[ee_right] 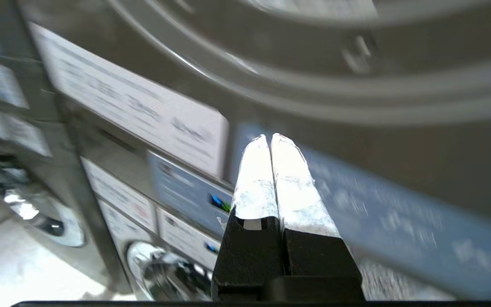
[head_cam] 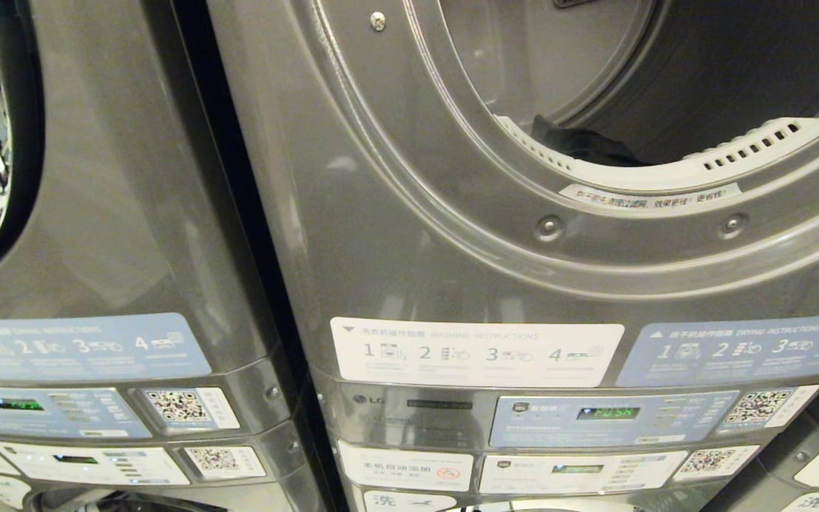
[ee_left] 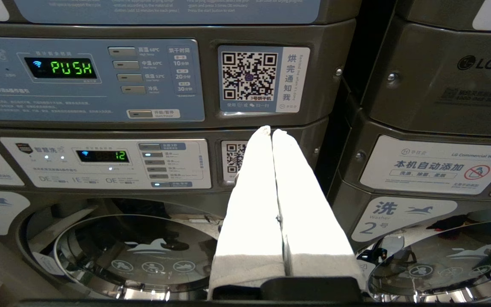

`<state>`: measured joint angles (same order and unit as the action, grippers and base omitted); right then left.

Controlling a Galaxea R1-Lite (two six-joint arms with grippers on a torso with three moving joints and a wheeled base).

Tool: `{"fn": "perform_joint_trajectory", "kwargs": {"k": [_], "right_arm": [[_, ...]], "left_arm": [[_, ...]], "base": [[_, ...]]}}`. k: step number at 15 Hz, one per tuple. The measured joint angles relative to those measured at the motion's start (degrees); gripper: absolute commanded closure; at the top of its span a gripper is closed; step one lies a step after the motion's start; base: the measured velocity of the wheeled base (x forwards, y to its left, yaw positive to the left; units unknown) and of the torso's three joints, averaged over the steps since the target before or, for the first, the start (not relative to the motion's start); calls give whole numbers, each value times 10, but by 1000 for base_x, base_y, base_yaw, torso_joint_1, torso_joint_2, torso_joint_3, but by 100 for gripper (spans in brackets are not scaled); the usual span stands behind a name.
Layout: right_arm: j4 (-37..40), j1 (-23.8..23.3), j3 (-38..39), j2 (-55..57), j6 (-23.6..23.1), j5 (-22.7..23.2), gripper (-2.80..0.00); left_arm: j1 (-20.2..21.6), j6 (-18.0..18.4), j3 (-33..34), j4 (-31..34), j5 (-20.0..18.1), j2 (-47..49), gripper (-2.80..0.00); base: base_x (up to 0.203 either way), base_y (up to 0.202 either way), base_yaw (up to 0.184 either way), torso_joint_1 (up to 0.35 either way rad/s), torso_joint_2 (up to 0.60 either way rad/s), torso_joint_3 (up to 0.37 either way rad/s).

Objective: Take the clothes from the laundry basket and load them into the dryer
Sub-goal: Close the dryer

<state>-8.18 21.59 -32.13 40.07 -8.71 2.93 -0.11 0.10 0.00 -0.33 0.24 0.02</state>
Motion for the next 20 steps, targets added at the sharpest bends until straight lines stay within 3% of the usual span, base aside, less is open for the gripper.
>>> {"fn": "perform_joint_trajectory", "kwargs": {"k": [4,8,10,12,13,16,17,20], "right_arm": [[49,-3,84,-117,-3,-43,0],[44,-5,251,-224,40,-149,0],[38,-2,298,-237,47,-125,0],[77,0,312,-243,40,-37,0],[95,1,313,-244,37,-18,0],[89,17,319,-242,36,-12,0],[88,0,320,-240,33,-10,0],[86,-111,321,-241,23,-9,0]], "left_arm": [[0,0,0,0,0,0,0],[0,0,0,0,0,0,0],[0,0,0,0,0,0,0],[0,0,0,0,0,0,0],[0,0,0,0,0,0,0],[0,0,0,0,0,0,0],[0,0,0,0,0,0,0],[0,0,0,0,0,0,0]], "base": [[0,0,0,0,0,0],[0,0,0,0,0,0],[0,0,0,0,0,0],[0,0,0,0,0,0],[0,0,0,0,0,0],[0,0,0,0,0,0],[0,0,0,0,0,0],[0,0,0,0,0,0]]}}
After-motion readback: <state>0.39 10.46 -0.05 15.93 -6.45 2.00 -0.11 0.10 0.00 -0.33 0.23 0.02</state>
